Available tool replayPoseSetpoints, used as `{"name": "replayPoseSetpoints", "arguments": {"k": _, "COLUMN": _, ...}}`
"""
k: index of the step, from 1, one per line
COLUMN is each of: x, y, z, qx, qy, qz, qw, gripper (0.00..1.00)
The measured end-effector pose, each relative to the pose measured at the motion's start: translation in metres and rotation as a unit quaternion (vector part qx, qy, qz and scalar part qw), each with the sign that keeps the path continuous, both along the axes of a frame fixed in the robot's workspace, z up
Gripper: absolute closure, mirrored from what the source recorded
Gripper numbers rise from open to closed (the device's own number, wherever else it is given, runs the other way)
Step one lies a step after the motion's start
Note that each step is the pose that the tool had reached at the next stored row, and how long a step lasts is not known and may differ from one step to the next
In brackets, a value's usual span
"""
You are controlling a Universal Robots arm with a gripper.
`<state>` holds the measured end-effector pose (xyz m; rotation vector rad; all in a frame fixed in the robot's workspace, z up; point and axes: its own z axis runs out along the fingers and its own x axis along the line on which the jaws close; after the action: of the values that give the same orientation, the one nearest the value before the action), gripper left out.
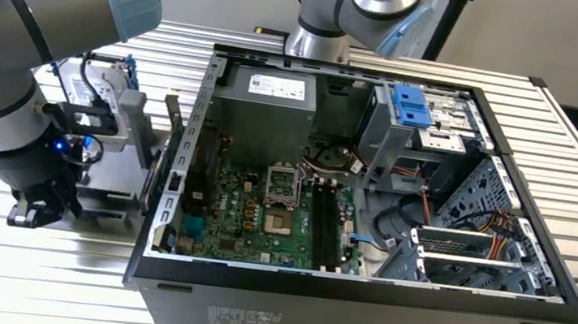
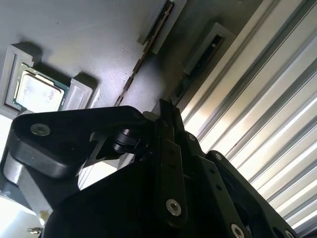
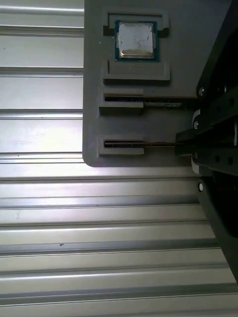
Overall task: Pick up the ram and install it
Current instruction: 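Pick up the ram and move it above insertion slot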
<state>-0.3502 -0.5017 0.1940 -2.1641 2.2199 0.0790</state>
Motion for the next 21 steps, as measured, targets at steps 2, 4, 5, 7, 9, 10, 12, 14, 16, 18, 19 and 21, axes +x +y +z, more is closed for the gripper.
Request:
{"name": "replayPoseSetpoints", "arguments": {"k": 2, "x": 0.0, "y": 0.0, "z": -0.0001, "qx": 0.0, "qy": 0.0, "qz": 0.0, "qw": 1.0, "gripper": 1.0}}
{"name": "replayPoseSetpoints", "arguments": {"k": 4, "x": 0.0, "y": 0.0, "z": -0.0001, "qx": -0.0001, "qy": 0.0, "qz": 0.0, "qw": 1.0, "gripper": 1.0}}
{"name": "replayPoseSetpoints", "arguments": {"k": 5, "x": 0.0, "y": 0.0, "z": -0.0002, "qx": 0.0, "qy": 0.0, "qz": 0.0, "qw": 1.0, "gripper": 1.0}}
{"name": "replayPoseSetpoints", "arguments": {"k": 7, "x": 0.0, "y": 0.0, "z": -0.0003, "qx": 0.0, "qy": 0.0, "qz": 0.0, "qw": 1.0, "gripper": 1.0}}
{"name": "replayPoseSetpoints", "arguments": {"k": 9, "x": 0.0, "y": 0.0, "z": -0.0004, "qx": 0.0, "qy": 0.0, "qz": 0.0, "qw": 1.0, "gripper": 1.0}}
{"name": "replayPoseSetpoints", "arguments": {"k": 10, "x": 0.0, "y": 0.0, "z": -0.0004, "qx": -0.0001, "qy": 0.0, "qz": 0.0, "qw": 1.0, "gripper": 1.0}}
{"name": "replayPoseSetpoints", "arguments": {"k": 12, "x": 0.0001, "y": 0.0001, "z": 0.0002, "qx": 0.0002, "qy": -0.0003, "qz": 0.0, "qw": 1.0, "gripper": 1.0}}
{"name": "replayPoseSetpoints", "arguments": {"k": 14, "x": 0.0, "y": 0.0, "z": 0.004, "qx": 0.0001, "qy": -0.0001, "qz": 0.0, "qw": 1.0, "gripper": 1.0}}
{"name": "replayPoseSetpoints", "arguments": {"k": 16, "x": 0.0, "y": 0.0, "z": 0.0093, "qx": 0.0001, "qy": -0.0001, "qz": 0.0, "qw": 1.0, "gripper": 1.0}}
{"name": "replayPoseSetpoints", "arguments": {"k": 18, "x": 0.0, "y": 0.0, "z": 0.0148, "qx": 0.0001, "qy": -0.0001, "qz": 0.0, "qw": 1.0, "gripper": 1.0}}
{"name": "replayPoseSetpoints", "arguments": {"k": 19, "x": 0.0, "y": 0.0, "z": 0.0175, "qx": 0.0, "qy": 0.0, "qz": 0.0, "qw": 1.0, "gripper": 1.0}}
{"name": "replayPoseSetpoints", "arguments": {"k": 21, "x": 0.0, "y": 0.0, "z": 0.0224, "qx": 0.0, "qy": 0.0, "qz": 0.0, "qw": 1.0, "gripper": 1.0}}
